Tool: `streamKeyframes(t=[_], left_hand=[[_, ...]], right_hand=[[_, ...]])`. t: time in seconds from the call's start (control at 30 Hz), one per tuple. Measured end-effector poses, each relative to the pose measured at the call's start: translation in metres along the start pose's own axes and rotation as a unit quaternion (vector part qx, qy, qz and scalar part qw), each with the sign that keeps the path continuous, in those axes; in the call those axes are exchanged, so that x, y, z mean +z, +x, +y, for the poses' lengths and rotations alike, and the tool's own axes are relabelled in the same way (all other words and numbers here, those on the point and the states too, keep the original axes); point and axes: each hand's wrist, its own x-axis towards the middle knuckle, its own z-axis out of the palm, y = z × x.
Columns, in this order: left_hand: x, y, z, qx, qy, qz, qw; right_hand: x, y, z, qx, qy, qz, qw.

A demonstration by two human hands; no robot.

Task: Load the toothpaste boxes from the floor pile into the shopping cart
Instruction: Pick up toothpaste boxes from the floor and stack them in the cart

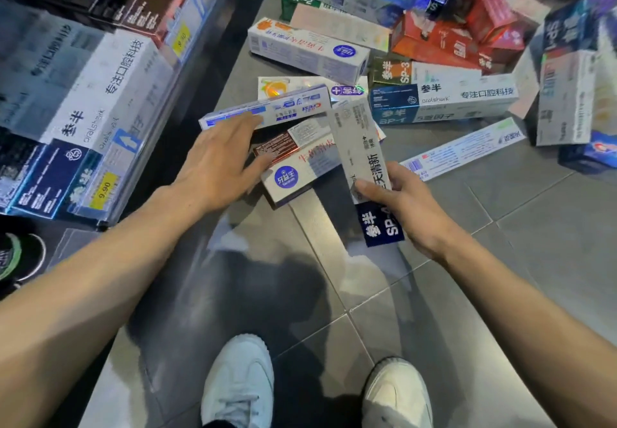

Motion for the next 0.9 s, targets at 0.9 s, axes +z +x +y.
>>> streamKeyframes(t=[0.9], left_hand=[[-0.078, 0.000, 0.070, -0.191, -0.295, 0.051, 0.935]], right_hand=[[0.034, -0.033, -0.067, 0.042, 0.186, 0.076, 0.979]])
